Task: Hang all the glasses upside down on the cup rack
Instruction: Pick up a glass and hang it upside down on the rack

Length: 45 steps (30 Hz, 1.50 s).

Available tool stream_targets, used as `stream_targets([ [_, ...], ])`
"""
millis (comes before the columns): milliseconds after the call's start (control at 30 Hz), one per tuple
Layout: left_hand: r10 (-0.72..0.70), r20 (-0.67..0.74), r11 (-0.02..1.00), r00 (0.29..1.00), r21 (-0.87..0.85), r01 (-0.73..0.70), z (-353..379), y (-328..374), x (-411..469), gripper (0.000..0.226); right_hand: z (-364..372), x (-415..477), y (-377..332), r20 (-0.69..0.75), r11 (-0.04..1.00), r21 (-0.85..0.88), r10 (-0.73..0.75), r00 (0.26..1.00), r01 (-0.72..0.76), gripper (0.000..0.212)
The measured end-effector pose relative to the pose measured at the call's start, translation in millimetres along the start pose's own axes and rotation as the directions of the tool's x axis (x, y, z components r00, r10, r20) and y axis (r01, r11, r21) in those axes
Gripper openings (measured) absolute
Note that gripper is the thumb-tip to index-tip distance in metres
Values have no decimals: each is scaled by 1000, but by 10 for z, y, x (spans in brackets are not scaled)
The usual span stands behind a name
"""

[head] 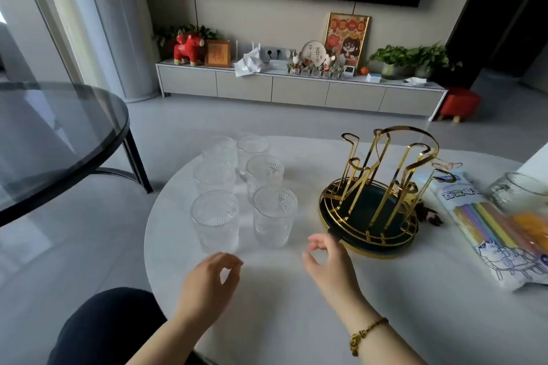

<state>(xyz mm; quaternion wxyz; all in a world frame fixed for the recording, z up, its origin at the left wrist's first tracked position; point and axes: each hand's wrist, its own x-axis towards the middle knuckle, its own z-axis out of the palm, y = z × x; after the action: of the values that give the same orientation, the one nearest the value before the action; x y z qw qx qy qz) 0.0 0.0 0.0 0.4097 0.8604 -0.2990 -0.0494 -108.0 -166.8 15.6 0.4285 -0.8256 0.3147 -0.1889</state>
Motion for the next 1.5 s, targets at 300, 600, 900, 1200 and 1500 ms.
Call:
stream_targets([
  [300,372,58,839,927,406,-362,90,-36,16,37,373,262,-58,-4,994,-100,-43,999,42,101],
  [600,383,59,810,922,459,-366,104,-54,32,37,675,503,-100,-85,993,-119,-17,996,7,111],
  [900,353,94,819,931,451,-355,90,-29,30,37,647,522,-75,-128,1000,-3,-8,992,8,76],
  [1200,372,108,808,922,452,-379,72,-43,9,40,269,311,-134,-66,950,312,-7,998,27,73],
  [1500,389,174,821,905,380,-426,281,246,30,37,-800,103,-438,-31,915,324,-242,970,239,67],
])
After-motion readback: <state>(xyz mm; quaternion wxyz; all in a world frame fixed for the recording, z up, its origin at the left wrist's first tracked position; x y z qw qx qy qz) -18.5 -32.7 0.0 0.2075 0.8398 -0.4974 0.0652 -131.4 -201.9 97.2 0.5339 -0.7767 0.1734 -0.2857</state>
